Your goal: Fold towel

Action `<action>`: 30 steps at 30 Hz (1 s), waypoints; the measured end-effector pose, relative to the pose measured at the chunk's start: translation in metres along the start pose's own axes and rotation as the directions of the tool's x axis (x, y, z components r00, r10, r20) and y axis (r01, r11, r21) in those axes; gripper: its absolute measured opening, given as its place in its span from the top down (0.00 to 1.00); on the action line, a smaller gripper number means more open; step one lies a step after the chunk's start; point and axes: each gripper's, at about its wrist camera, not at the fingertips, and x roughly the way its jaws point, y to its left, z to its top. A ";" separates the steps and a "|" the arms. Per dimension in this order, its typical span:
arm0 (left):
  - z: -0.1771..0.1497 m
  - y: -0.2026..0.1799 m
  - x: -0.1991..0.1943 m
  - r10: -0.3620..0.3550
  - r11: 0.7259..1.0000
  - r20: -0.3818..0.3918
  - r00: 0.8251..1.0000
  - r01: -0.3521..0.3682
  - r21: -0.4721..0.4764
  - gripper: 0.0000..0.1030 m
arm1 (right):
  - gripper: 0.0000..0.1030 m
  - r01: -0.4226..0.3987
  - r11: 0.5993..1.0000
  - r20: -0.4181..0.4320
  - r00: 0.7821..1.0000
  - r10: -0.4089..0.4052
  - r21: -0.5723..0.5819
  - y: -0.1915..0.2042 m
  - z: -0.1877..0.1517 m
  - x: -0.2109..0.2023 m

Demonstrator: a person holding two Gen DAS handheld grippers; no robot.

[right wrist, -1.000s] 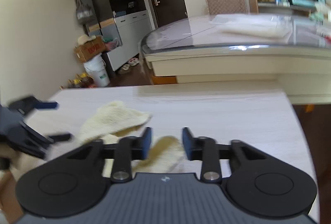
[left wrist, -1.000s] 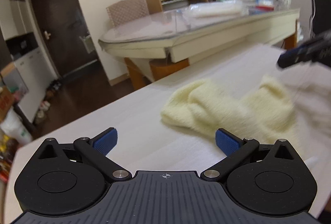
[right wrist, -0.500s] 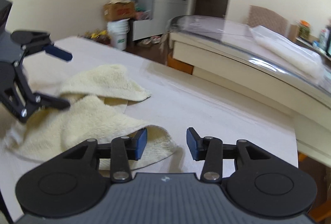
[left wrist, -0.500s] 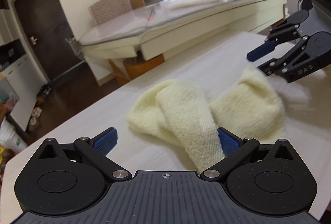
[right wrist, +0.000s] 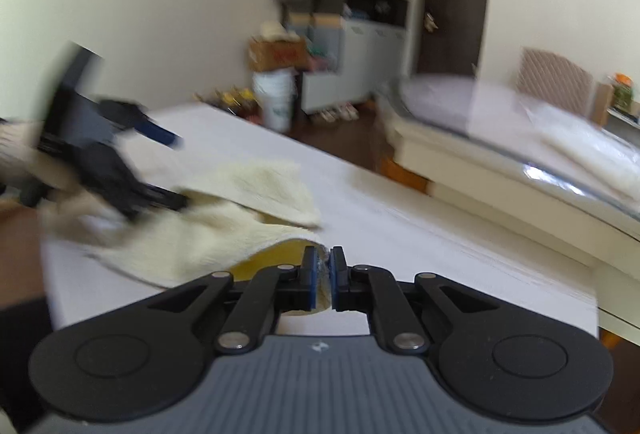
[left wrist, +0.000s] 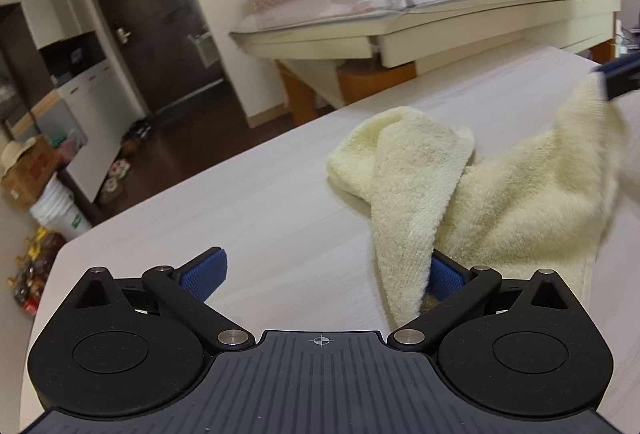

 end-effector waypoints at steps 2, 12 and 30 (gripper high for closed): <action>-0.001 0.007 -0.001 -0.006 1.000 0.001 1.000 0.006 -0.021 0.00 | 0.93 -0.073 0.997 0.012 0.997 0.073 -0.022 0.029 0.000 -0.011; 0.001 0.018 -0.016 -0.058 0.998 0.040 0.998 0.059 -0.034 0.00 | 0.91 -0.300 0.952 -0.091 0.951 0.294 -0.066 0.140 -0.021 0.009; 0.048 -0.058 -0.002 -0.284 0.878 0.086 0.955 0.223 0.424 0.44 | 0.65 0.046 0.970 0.023 0.998 -0.053 0.238 0.041 -0.024 0.017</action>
